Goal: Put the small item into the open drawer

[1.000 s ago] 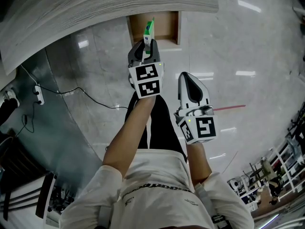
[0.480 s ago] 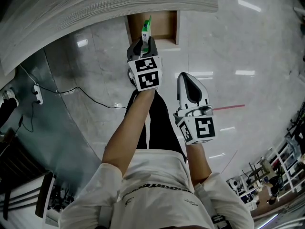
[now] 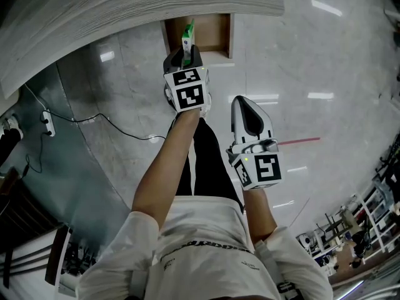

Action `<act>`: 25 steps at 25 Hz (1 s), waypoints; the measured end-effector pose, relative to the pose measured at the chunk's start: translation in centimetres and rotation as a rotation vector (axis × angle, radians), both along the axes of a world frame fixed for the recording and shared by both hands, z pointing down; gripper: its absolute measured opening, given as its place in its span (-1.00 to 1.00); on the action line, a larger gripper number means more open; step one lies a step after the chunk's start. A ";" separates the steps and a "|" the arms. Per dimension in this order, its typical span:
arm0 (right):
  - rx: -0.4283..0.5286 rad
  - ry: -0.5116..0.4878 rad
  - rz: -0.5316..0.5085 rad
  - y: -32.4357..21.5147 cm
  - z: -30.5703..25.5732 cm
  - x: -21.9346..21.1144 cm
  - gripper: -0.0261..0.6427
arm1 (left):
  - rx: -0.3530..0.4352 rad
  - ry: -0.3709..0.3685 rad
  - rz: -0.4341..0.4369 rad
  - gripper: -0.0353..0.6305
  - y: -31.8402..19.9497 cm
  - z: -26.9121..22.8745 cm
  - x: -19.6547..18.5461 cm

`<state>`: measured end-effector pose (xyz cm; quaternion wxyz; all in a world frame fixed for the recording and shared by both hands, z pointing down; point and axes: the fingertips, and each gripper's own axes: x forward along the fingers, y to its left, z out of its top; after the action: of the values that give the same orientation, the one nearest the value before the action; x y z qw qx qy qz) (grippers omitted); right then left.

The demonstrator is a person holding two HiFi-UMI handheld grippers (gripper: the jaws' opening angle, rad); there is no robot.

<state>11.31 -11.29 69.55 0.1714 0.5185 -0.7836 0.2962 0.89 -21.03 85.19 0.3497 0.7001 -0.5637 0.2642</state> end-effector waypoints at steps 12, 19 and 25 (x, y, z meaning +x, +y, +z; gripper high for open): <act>0.003 -0.005 -0.005 0.3 -0.4 0.3 -0.83 | -0.010 0.015 -0.012 -0.53 -0.1 -0.1 0.3; 0.020 -0.002 0.000 0.5 -1.3 0.2 -0.83 | 0.007 0.012 -0.006 -0.51 0.2 -1.1 -0.1; 0.049 0.005 0.008 1.4 -3.6 0.3 -0.83 | 0.032 0.020 0.002 -0.51 1.2 -3.9 -0.1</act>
<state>11.63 -9.93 65.92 0.1593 0.5263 -0.7883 0.2761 0.82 -19.83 81.34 0.3436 0.7089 -0.5636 0.2485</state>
